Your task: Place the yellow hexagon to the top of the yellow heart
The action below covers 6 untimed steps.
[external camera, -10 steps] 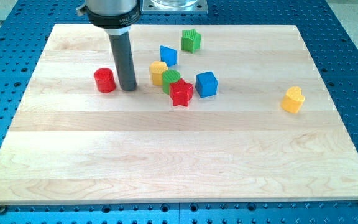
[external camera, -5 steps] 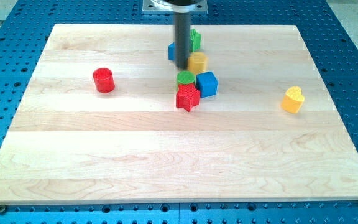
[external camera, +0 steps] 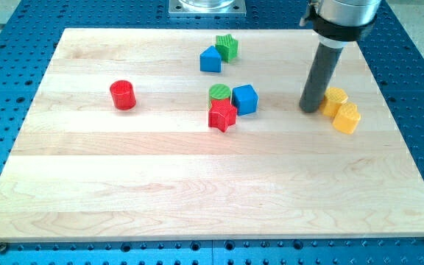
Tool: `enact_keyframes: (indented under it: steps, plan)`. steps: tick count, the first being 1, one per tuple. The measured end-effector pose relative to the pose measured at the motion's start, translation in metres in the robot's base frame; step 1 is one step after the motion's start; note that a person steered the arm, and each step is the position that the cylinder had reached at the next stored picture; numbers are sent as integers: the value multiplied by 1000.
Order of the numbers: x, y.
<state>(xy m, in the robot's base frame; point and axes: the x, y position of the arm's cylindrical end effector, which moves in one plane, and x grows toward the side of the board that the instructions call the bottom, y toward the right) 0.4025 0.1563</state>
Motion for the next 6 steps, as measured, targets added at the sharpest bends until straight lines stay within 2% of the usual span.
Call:
enact_keyframes:
  steps: [3,4,6]
  plan:
    - [-5,24]
    - [-4,-19]
    - [-4,-25]
